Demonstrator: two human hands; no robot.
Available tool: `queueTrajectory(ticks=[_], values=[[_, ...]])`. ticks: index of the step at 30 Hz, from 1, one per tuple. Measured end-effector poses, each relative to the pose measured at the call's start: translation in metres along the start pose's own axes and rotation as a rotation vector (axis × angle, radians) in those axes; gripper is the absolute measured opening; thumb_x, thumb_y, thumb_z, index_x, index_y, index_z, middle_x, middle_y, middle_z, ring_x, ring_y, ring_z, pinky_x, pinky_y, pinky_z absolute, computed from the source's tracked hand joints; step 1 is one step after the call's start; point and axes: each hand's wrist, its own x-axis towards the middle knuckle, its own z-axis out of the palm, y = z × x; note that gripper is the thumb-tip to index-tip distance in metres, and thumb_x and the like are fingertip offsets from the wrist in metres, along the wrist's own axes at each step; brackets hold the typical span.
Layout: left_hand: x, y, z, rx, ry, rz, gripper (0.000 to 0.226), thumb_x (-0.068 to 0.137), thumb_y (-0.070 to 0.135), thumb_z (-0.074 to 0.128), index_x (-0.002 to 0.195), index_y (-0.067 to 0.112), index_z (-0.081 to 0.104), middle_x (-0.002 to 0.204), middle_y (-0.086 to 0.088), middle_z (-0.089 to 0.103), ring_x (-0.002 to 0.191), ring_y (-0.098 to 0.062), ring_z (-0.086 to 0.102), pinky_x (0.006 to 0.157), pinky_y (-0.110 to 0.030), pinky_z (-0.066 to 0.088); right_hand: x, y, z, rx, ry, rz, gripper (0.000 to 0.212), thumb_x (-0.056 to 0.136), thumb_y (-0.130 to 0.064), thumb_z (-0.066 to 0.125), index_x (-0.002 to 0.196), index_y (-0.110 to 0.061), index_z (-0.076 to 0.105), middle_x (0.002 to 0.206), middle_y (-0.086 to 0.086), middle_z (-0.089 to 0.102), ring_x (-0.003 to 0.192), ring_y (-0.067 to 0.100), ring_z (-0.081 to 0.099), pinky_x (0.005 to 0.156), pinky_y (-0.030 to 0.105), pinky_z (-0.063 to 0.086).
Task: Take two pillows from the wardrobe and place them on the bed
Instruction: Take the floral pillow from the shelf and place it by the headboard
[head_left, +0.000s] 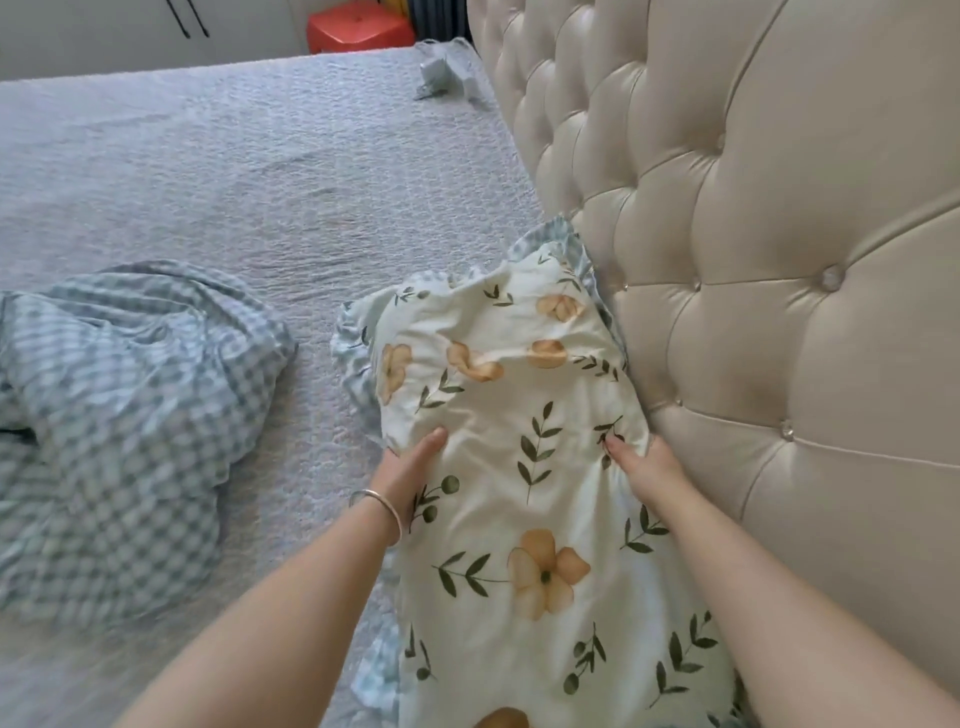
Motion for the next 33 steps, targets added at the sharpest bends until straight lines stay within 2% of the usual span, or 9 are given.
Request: queueTrajectory(ticks=[2, 10, 15, 19, 22, 25, 28, 30, 33], values=[[0.009, -0.018, 0.008, 0.038, 0.036, -0.006, 0.097, 0.058, 0.055, 0.079, 0.139, 0.021, 0.04, 0.132, -0.004, 0.058, 0.114, -0.024, 0.058, 0.103, -0.044, 0.045, 0.011, 0.019, 0.008, -0.046, 0.016, 0.026, 0.055, 0.081, -0.049, 0.061, 0.123, -0.014, 0.056, 0.121, 0.008, 0.064, 0.111, 0.031, 0.058, 0.098, 0.041, 0.045], [0.035, -0.055, 0.03, 0.183, 0.259, -0.016, 0.085, 0.073, 0.037, 0.077, 0.139, 0.009, 0.031, 0.126, -0.008, 0.05, 0.113, -0.028, 0.052, 0.094, -0.031, 0.04, 0.027, 0.058, 0.035, -0.302, 0.129, 0.12, 0.052, 0.095, -0.043, 0.04, 0.126, -0.001, 0.044, 0.13, 0.024, 0.053, 0.119, 0.04, 0.05, 0.094, 0.043, 0.041], [0.031, -0.057, 0.035, 0.366, 0.341, 0.018, 0.104, 0.067, 0.054, 0.072, 0.148, 0.017, 0.018, 0.145, -0.016, 0.033, 0.131, -0.035, 0.038, 0.109, -0.047, 0.034, 0.014, 0.042, 0.034, -0.406, 0.17, 0.174, 0.047, 0.098, -0.038, 0.038, 0.127, -0.002, 0.041, 0.133, 0.022, 0.051, 0.119, 0.038, 0.05, 0.091, 0.042, 0.041], [0.003, -0.07, 0.049, 1.139, 0.276, 0.483, 0.095, 0.076, 0.067, 0.045, 0.15, 0.026, 0.001, 0.158, 0.0, -0.003, 0.146, -0.021, -0.003, 0.118, -0.046, 0.005, -0.016, 0.046, 0.046, -0.649, 0.32, -0.4, 0.049, 0.09, -0.03, 0.049, 0.133, -0.009, 0.042, 0.135, 0.018, 0.05, 0.115, 0.038, 0.053, 0.088, 0.046, 0.046], [-0.005, -0.087, 0.061, 1.519, 0.099, 0.73, 0.074, 0.079, 0.068, 0.035, 0.146, 0.036, 0.027, 0.159, 0.003, 0.01, 0.146, -0.021, -0.001, 0.113, -0.055, 0.003, -0.026, 0.065, 0.069, -0.848, 0.179, -0.587, 0.057, 0.085, -0.044, 0.036, 0.135, -0.02, 0.045, 0.14, 0.007, 0.051, 0.13, 0.027, 0.039, 0.108, 0.051, 0.024], [-0.002, -0.083, 0.065, 1.7, -0.035, 0.568, 0.068, 0.087, 0.065, 0.02, 0.147, 0.042, -0.003, 0.152, 0.006, -0.028, 0.139, -0.021, -0.034, 0.11, -0.055, -0.022, -0.024, 0.076, 0.079, -0.903, 0.093, -0.511, 0.06, 0.086, -0.048, 0.029, 0.137, -0.022, 0.047, 0.146, 0.003, 0.046, 0.138, 0.021, 0.024, 0.112, 0.049, 0.0], [-0.005, -0.072, 0.061, 1.767, -0.123, 0.476, 0.071, 0.088, 0.064, 0.019, 0.147, 0.04, -0.012, 0.15, 0.005, -0.035, 0.136, -0.022, -0.038, 0.111, -0.056, -0.021, -0.025, 0.067, 0.075, -1.034, 0.031, -0.465, 0.062, 0.091, -0.051, 0.009, 0.148, -0.028, 0.005, 0.16, -0.002, 0.004, 0.145, 0.015, -0.011, 0.112, 0.047, -0.018], [-0.014, -0.062, 0.056, 1.753, -0.149, 0.454, 0.071, 0.089, 0.061, 0.022, 0.148, 0.038, -0.011, 0.155, 0.004, -0.03, 0.136, -0.02, -0.036, 0.114, -0.054, -0.016, -0.035, 0.048, 0.069, -1.002, -0.035, -0.406, 0.061, 0.096, -0.046, 0.017, 0.15, -0.026, -0.003, 0.16, -0.002, -0.009, 0.145, 0.018, -0.015, 0.115, 0.047, -0.013], [-0.043, -0.037, 0.039, 1.605, -0.051, 0.433, 0.069, 0.093, 0.056, 0.028, 0.149, 0.035, -0.005, 0.158, 0.008, -0.02, 0.142, -0.014, -0.026, 0.117, -0.046, -0.013, -0.068, 0.008, 0.062, -0.853, -0.005, -0.452, 0.057, 0.096, -0.036, 0.034, 0.149, -0.02, 0.018, 0.158, 0.002, 0.016, 0.146, 0.02, 0.008, 0.119, 0.039, 0.009]])
